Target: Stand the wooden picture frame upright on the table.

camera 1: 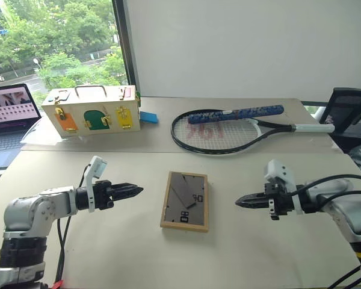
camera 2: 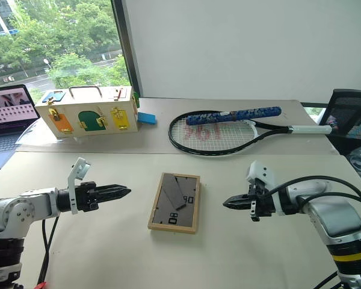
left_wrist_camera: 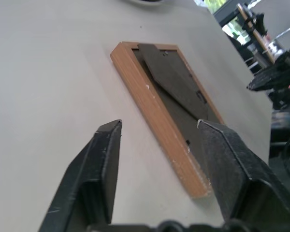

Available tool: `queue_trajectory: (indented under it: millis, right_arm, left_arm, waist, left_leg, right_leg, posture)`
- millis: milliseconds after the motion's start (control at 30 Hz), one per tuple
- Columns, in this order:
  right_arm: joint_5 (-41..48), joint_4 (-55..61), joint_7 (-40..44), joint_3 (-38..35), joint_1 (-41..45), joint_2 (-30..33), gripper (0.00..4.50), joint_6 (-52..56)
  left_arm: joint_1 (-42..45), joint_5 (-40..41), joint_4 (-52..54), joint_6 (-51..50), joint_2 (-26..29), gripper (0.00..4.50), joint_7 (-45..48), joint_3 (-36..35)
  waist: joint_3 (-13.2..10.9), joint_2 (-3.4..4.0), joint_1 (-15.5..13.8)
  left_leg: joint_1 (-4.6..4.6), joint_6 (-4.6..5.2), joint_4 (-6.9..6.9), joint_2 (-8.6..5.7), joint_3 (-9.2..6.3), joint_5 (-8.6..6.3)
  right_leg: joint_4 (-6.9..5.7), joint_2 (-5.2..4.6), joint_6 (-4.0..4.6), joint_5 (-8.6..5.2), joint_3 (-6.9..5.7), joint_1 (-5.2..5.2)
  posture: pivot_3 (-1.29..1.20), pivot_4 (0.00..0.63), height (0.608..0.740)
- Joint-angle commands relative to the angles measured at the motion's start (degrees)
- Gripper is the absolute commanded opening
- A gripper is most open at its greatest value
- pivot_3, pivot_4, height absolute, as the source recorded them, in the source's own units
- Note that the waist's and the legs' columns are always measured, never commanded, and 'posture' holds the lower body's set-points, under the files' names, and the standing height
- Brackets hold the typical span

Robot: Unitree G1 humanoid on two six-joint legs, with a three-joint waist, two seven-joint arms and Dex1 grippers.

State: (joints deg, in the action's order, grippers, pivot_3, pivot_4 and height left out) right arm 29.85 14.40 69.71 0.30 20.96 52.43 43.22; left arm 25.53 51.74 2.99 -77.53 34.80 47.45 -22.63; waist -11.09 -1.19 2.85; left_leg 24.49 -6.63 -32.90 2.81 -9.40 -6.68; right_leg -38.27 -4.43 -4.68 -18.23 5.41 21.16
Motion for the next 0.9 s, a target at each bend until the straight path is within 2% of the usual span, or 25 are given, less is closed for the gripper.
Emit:
queue_trajectory:
  millis: [33,200,233,300,333,467,567,900]
  right_arm:
    - [2.30,1.97,-1.27,-1.61,0.16,-0.93,0.00,0.79]
    - [0.43,1.14,-3.46,0.25,-0.35,-2.83,0.00,-0.94]
    - [-1.01,0.39,-4.11,1.11,-0.22,-3.41,0.00,-2.49]
    - [-4.50,-1.76,-5.95,2.99,0.48,-4.92,0.00,-6.36]
    - [-6.54,-3.12,-6.57,4.05,0.90,-5.52,0.00,-8.63]
    - [-13.36,-8.97,-8.21,7.88,2.68,-7.09,0.00,-15.82]
    - [-18.20,-14.12,-8.75,11.44,4.89,-8.69,0.00,-20.78]
    - [-20.48,-15.93,-8.69,15.11,7.93,-15.66,0.00,-22.13]
  left_arm:
    - [4.74,6.62,0.32,-10.86,-0.58,4.44,-5.28,-6.54]
    - [7.07,7.79,-6.19,-14.97,-2.66,4.48,-11.34,-5.83]
    - [6.45,6.52,-6.00,-14.97,-2.79,4.48,-13.19,-3.39]
    - [5.24,5.57,-8.01,-14.97,0.32,4.48,-18.83,6.50]
    - [4.72,4.63,-7.63,-14.97,0.11,4.48,-21.26,8.51]
    - [5.78,11.53,-10.07,-14.97,-1.88,4.48,-25.32,9.28]
    - [4.97,12.26,-7.24,-14.97,-2.17,4.48,-28.68,14.05]
    - [3.89,23.24,-7.90,-14.97,-9.07,4.48,-39.15,17.00]
  waist:
    - [0.00,-0.03,-0.04]
    - [0.01,-0.02,-0.02]
    - [0.01,-0.02,-0.03]
    - [0.02,-0.04,-0.07]
    - [0.02,-0.04,-0.07]
    - [0.04,0.00,-0.26]
    - [0.06,-0.01,-0.49]
    - [0.20,0.12,-0.79]
  left_leg:
    - [0.01,0.00,-0.01,0.00,-0.01,0.00]
    - [-0.05,0.00,0.01,-0.01,0.02,0.00]
    - [-0.04,0.00,0.01,-0.01,0.01,0.00]
    - [-0.04,0.00,0.01,-0.01,0.01,0.00]
    - [-0.04,-0.01,0.00,-0.01,0.01,0.00]
    - [-0.08,-0.01,0.00,-0.02,0.03,0.00]
    - [-0.08,-0.04,0.00,-0.02,0.03,0.02]
    - [-0.16,-0.05,0.00,-0.08,0.02,0.02]
  right_leg:
    - [0.00,0.00,0.00,0.00,-0.01,0.00]
    - [0.00,-0.01,0.01,0.00,0.01,-0.02]
    - [0.00,0.00,0.01,0.01,0.01,-0.01]
    - [0.00,0.00,0.02,0.01,0.02,-0.01]
    - [0.00,-0.01,0.02,0.01,0.02,-0.01]
    - [0.00,-0.02,0.02,0.02,0.05,-0.03]
    - [0.00,-0.02,0.01,0.02,0.04,-0.06]
    - [0.08,-0.07,0.02,0.05,0.03,-0.21]
  posture:
    - [0.00,0.150,0.722]
    - [0.00,0.150,0.722]
    - [0.00,0.150,0.722]
    - [0.00,0.150,0.722]
    - [0.00,0.150,0.722]
    - [0.00,0.150,0.722]
    - [0.00,0.150,0.722]
    - [0.00,0.150,0.722]
